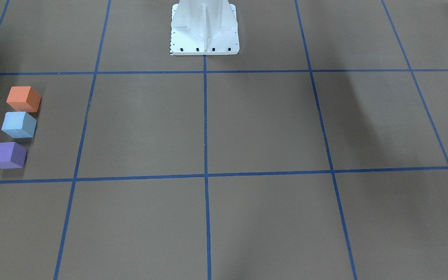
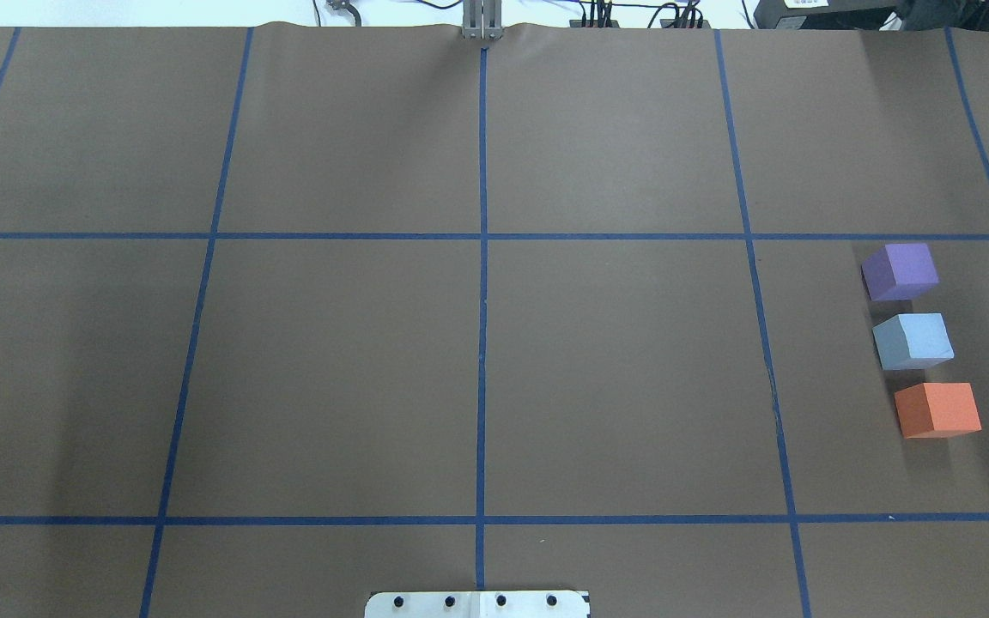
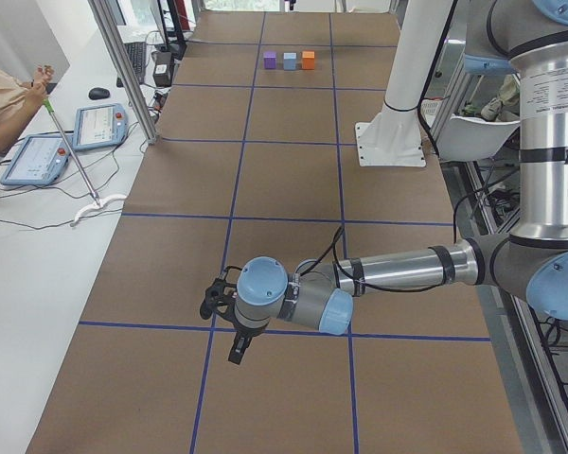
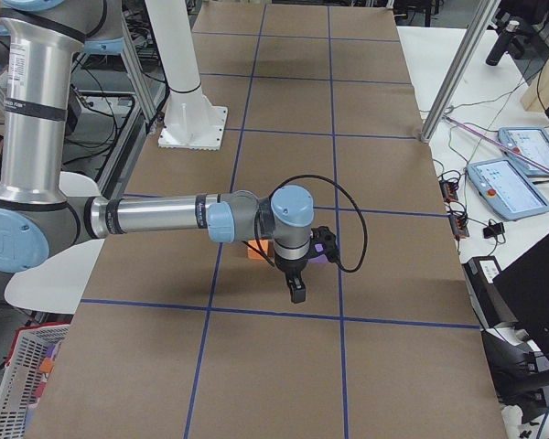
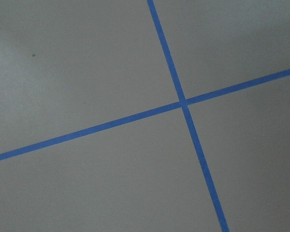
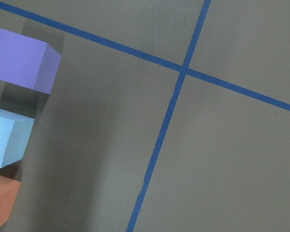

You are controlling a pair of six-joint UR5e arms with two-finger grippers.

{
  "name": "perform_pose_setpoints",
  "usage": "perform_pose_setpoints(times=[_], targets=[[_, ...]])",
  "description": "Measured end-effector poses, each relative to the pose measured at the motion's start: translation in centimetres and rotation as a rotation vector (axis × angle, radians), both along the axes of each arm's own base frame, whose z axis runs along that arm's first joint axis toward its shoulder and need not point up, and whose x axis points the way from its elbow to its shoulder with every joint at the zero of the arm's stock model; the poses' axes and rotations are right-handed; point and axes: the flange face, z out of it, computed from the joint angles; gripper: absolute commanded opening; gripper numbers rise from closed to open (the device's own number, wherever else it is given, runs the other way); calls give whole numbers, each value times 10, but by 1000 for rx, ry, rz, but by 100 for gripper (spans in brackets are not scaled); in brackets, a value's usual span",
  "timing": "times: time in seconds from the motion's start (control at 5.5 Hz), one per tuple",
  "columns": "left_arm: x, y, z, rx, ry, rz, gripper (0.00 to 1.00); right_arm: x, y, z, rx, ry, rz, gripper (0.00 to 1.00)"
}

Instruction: Place blue block between orange and purple blocks

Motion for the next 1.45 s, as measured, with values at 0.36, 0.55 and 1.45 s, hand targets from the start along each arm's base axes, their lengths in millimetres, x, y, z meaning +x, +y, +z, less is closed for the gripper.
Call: perform_pose_setpoints(times=[0.36,0.55,1.45], targets=[[2,2,7,-76,2,7,100,0,3,3,-7,2,0,100],[9,2,9,-118,2,23,100,0,4,4,-9,2,0,100],[20,3,0,-142,-2,47,100,0,6,6,-13,1,0,100]])
